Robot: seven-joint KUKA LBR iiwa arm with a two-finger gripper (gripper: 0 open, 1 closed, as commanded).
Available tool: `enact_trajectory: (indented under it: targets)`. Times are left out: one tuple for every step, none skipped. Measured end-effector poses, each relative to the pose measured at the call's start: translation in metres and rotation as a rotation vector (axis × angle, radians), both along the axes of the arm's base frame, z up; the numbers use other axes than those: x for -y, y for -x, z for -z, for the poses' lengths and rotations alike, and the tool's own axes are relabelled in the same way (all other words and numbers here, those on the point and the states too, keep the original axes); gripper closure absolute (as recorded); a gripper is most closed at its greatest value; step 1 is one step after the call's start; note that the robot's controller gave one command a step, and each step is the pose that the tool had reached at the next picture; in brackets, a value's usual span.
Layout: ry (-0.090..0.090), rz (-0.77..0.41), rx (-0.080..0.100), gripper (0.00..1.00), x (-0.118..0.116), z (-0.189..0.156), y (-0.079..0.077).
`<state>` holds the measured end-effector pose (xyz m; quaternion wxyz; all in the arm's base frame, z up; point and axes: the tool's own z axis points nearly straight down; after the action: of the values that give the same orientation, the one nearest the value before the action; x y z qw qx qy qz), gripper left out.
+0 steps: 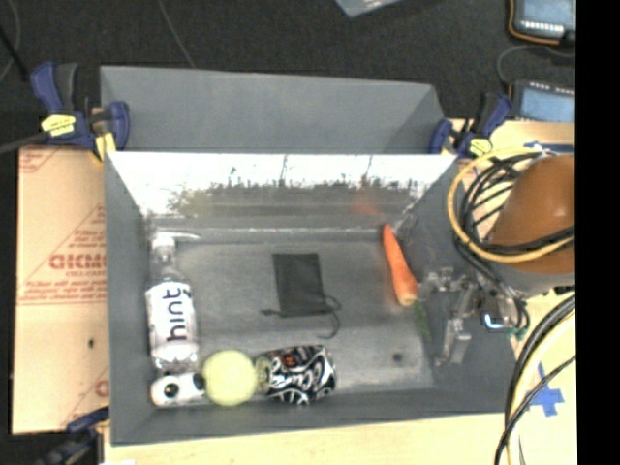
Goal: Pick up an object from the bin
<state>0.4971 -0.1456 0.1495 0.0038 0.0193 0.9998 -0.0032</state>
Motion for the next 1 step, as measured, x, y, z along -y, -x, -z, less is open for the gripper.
enact_trajectory:
  targets:
    - [-0.008,-0.006,-0.01,0.0,-0.0365,0.0015,-0.0019]
